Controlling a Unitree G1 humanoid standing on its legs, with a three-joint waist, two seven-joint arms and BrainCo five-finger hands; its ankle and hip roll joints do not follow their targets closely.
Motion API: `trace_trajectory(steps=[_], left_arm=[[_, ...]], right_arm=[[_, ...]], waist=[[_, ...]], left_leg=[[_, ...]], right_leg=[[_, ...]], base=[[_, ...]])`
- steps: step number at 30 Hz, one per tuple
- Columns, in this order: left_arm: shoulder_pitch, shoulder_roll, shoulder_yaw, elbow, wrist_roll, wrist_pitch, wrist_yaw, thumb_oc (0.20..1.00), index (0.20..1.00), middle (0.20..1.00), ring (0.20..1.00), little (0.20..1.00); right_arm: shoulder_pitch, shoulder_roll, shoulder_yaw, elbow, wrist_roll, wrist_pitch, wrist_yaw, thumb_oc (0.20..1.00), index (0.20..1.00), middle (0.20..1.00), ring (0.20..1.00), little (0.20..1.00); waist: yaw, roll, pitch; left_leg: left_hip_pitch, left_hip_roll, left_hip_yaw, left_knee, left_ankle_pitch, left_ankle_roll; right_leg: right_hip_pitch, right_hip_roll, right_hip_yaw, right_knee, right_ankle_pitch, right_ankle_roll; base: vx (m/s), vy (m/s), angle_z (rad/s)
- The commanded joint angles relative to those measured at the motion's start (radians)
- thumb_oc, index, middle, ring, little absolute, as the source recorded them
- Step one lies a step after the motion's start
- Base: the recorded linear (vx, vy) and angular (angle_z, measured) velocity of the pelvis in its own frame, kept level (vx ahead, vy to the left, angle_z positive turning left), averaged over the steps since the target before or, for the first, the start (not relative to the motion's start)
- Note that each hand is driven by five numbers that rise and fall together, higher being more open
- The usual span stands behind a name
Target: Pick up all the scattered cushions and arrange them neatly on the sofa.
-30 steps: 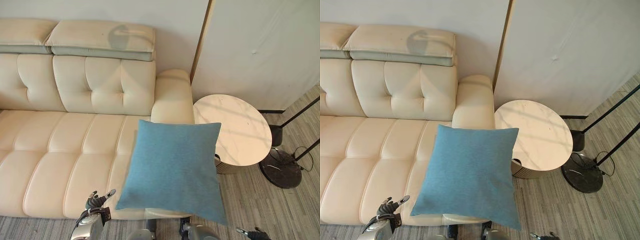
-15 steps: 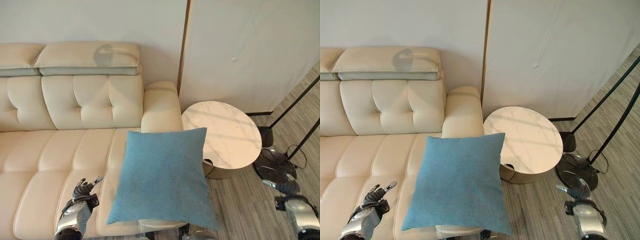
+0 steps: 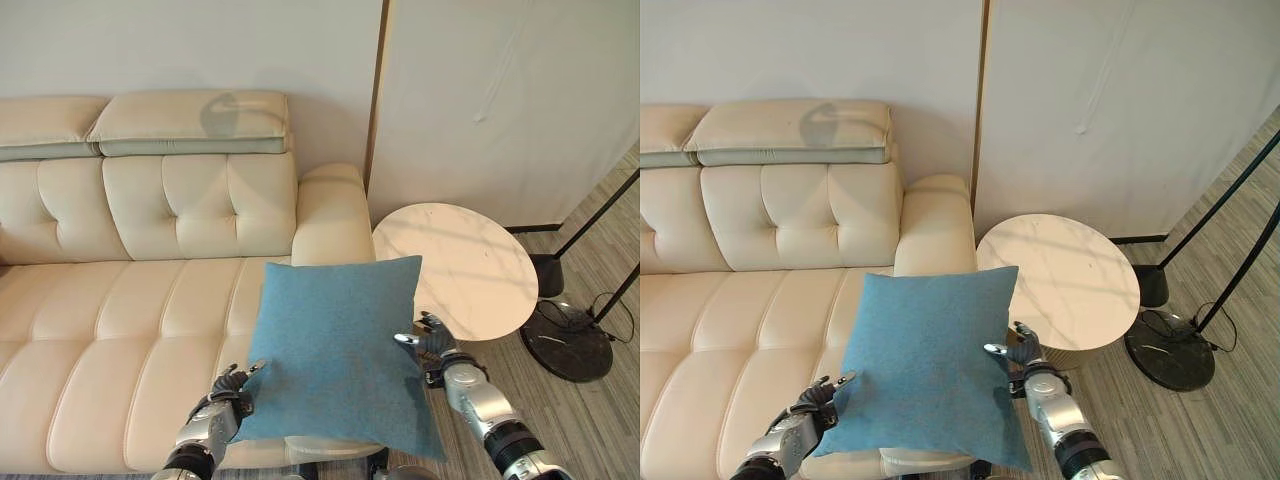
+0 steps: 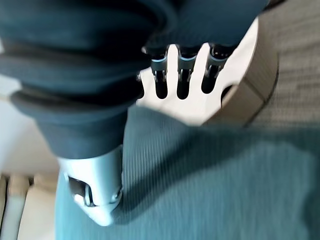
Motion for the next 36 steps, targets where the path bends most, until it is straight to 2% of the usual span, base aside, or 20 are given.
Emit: trace_trajectory(steps=[1, 2, 8, 9, 10, 11, 12, 13, 15, 16, 17, 18, 22, 27, 29, 35, 36], left_arm=[[-0.168, -0.024, -0.096, 0.071, 0.042, -0.027, 0.005, 1.0, 1.0, 1.0, 1.0, 1.0], [-0.169, -0.024, -0.096, 0.071, 0.042, -0.027, 0.005, 1.0, 1.0, 1.0, 1.0, 1.0], [-0.274, -0.079, -0.269, 0.068, 0.111, -0.042, 0.015, 1.0, 1.0, 1.0, 1.0, 1.0], [-0.287, -0.086, -0.29, 0.066, 0.12, -0.049, 0.029, 0.715, 0.715, 0.715, 0.715, 0.715], [-0.308, -0.103, -0.34, 0.061, 0.14, -0.051, 0.042, 0.2, 0.2, 0.2, 0.2, 0.2], [-0.308, -0.103, -0.34, 0.061, 0.14, -0.051, 0.042, 0.2, 0.2, 0.2, 0.2, 0.2], [-0.321, -0.123, -0.391, 0.061, 0.16, -0.056, 0.048, 0.2, 0.2, 0.2, 0.2, 0.2], [-0.316, -0.14, -0.382, 0.079, 0.097, -0.048, 0.037, 0.2, 0.2, 0.2, 0.2, 0.2], [-0.341, -0.143, -0.407, 0.094, 0.155, -0.058, 0.062, 0.2, 0.2, 0.2, 0.2, 0.2], [-0.339, -0.152, -0.428, 0.105, 0.162, -0.057, 0.052, 0.2, 0.2, 0.2, 0.2, 0.2], [-0.335, -0.154, -0.436, 0.097, 0.17, -0.064, 0.056, 0.2, 0.2, 0.2, 0.2, 0.2], [-0.337, -0.152, -0.46, 0.087, 0.2, -0.064, 0.06, 0.2, 0.2, 0.2, 0.2, 0.2], [-0.332, -0.165, -0.485, 0.04, 0.196, -0.078, 0.082, 0.2, 0.2, 0.2, 0.2, 0.2], [-0.314, -0.17, -0.488, -0.038, 0.164, -0.097, 0.105, 0.2, 0.2, 0.2, 0.2, 0.2], [-0.274, -0.166, -0.48, -0.103, 0.131, -0.105, 0.115, 0.2, 0.2, 0.2, 0.2, 0.2], [-0.238, -0.167, -0.452, -0.151, 0.074, -0.113, 0.139, 0.2, 0.2, 0.2, 0.2, 0.2], [-0.225, -0.156, -0.448, -0.221, 0.075, -0.12, 0.152, 0.2, 0.2, 0.2, 0.2, 0.2]], right_arm=[[-0.103, 0.03, 0.034, -0.013, 0.027, -0.042, -0.011, 1.0, 1.0, 1.0, 1.0, 1.0], [-0.103, 0.03, 0.034, -0.013, 0.027, -0.043, -0.011, 1.0, 1.0, 1.0, 1.0, 1.0], [-0.198, 0.108, 0.137, 0.088, 0.12, -0.073, -0.027, 1.0, 1.0, 1.0, 1.0, 1.0], [-0.213, 0.118, 0.162, 0.106, 0.124, -0.075, -0.025, 1.0, 1.0, 1.0, 1.0, 1.0], [-0.245, 0.132, 0.201, 0.139, 0.113, -0.071, -0.02, 1.0, 1.0, 1.0, 1.0, 1.0], [-0.245, 0.133, 0.201, 0.14, 0.113, -0.071, -0.02, 1.0, 1.0, 1.0, 1.0, 1.0], [-0.267, 0.142, 0.235, 0.183, 0.093, -0.063, -0.017, 1.0, 1.0, 1.0, 1.0, 1.0], [-0.293, 0.131, 0.241, 0.178, 0.045, -0.055, -0.026, 1.0, 1.0, 1.0, 1.0, 1.0], [-0.299, 0.143, 0.248, 0.22, 0.103, -0.058, -0.015, 1.0, 1.0, 1.0, 1.0, 1.0], [-0.329, 0.14, 0.275, 0.234, 0.081, -0.054, 0.003, 1.0, 1.0, 1.0, 1.0, 1.0], [-0.335, 0.145, 0.293, 0.242, 0.083, -0.056, 0.004, 0.661, 0.661, 0.661, 0.661, 0.661], [-0.339, 0.155, 0.296, 0.244, 0.116, -0.06, 0.006, 0.2, 0.2, 0.2, 0.2, 0.2], [-0.334, 0.191, 0.337, 0.251, 0.154, -0.085, 0.012, 0.2, 0.2, 0.2, 0.2, 0.2], [-0.336, 0.191, 0.347, 0.204, 0.143, -0.093, 0.0, 0.2, 0.2, 0.2, 0.2, 0.2], [-0.306, 0.185, 0.344, 0.13, 0.163, -0.101, -0.011, 0.2, 0.2, 0.2, 0.2, 0.2], [-0.27, 0.173, 0.341, 0.045, 0.169, -0.108, -0.013, 0.2, 0.2, 0.2, 0.2, 0.2], [-0.255, 0.159, 0.341, -0.023, 0.152, -0.109, -0.018, 0.2, 0.2, 0.2, 0.2, 0.2]], waist=[[-0.009, -0.021, 0.076], [-0.009, -0.021, 0.075], [0.002, -0.024, 0.152], [0.005, -0.025, 0.156], [0.011, -0.03, 0.163], [0.011, -0.03, 0.163], [0.016, -0.034, 0.172], [0.019, -0.036, 0.176], [0.027, -0.042, 0.182], [0.032, -0.048, 0.187], [0.037, -0.052, 0.186], [0.041, -0.057, 0.188], [0.055, -0.071, 0.196], [0.064, -0.081, 0.189], [0.067, -0.088, 0.17], [0.069, -0.094, 0.157], [0.069, -0.098, 0.153]], left_leg=[[-0.028, 0.002, 0.009, -0.001, -0.049, -0.018], [-0.03, 0.002, 0.009, -0.001, -0.048, -0.018], [-0.134, -0.009, -0.011, -0.001, -0.01, -0.01], [-0.148, -0.011, -0.014, -0.001, -0.006, -0.009], [-0.172, -0.014, -0.022, -0.001, 0.004, -0.01], [-0.173, -0.014, -0.022, -0.001, 0.004, -0.01], [-0.184, -0.016, -0.031, -0.001, 0.01, -0.011], [-0.187, -0.017, -0.033, -0.001, 0.012, -0.011], [-0.194, -0.018, -0.036, -0.001, 0.014, -0.014], [-0.194, -0.018, -0.037, -0.001, 0.014, -0.014], [-0.199, -0.019, -0.041, -0.001, 0.014, -0.014], [-0.199, -0.02, -0.042, -0.001, 0.013, -0.015], [-0.196, -0.022, -0.043, -0.001, 0.012, -0.014], [-0.182, -0.026, -0.043, -0.001, 0.002, -0.012], [-0.164, -0.029, -0.043, -0.001, -0.01, -0.006], [-0.15, -0.033, -0.039, -0.001, -0.019, -0.003], [-0.147, -0.033, -0.031, -0.001, -0.021, -0.003]], right_leg=[[0.076, -0.035, -0.024, 0.002, -0.154, 0.064], [0.073, -0.035, -0.024, 0.002, -0.154, 0.064], [-0.041, -0.042, -0.015, 0.022, -0.115, 0.059], [-0.056, -0.044, -0.016, 0.026, -0.113, 0.057], [-0.078, -0.047, -0.023, 0.033, -0.111, 0.056], [-0.079, -0.047, -0.023, 0.034, -0.111, 0.056], [-0.089, -0.05, -0.029, 0.039, -0.113, 0.055], [-0.093, -0.051, -0.031, 0.043, -0.114, 0.055], [-0.1, -0.053, -0.034, 0.049, -0.113, 0.055], [-0.102, -0.055, -0.034, 0.052, -0.115, 0.055], [-0.104, -0.056, -0.036, 0.052, -0.114, 0.055], [-0.104, -0.057, -0.037, 0.052, -0.114, 0.056], [-0.101, -0.059, -0.035, 0.049, -0.11, 0.06], [-0.082, -0.062, -0.036, 0.04, -0.108, 0.066], [-0.064, -0.067, -0.037, 0.036, -0.109, 0.071], [-0.05, -0.069, -0.036, 0.027, -0.102, 0.076], [-0.05, -0.069, -0.032, 0.021, -0.091, 0.079]], base=[[-0.09, 0.031, 0.05], [-0.07, 0.02, 0.02], [-0.12, 0.04, 0.02], [-0.11, 0.052, 0.12], [-0.04, 0.014, 0.17], [-0.03, 0.009, 0.19], [-0.01, 0.007, 0.17], [-0.01, 0.004, 0.11], [-0.01, 0.006, 0.06], [0.0, -0.001, 0.06], [0.0, -0.015, 0.04], [0.0, -0.011, 0.07], [-0.01, -0.002, 0.05], [0.0, 0.012, 0.04], [0.0, 0.015, 0.0], [-0.01, 0.002, 0.0], [-0.06, 0.015, -0.01]])
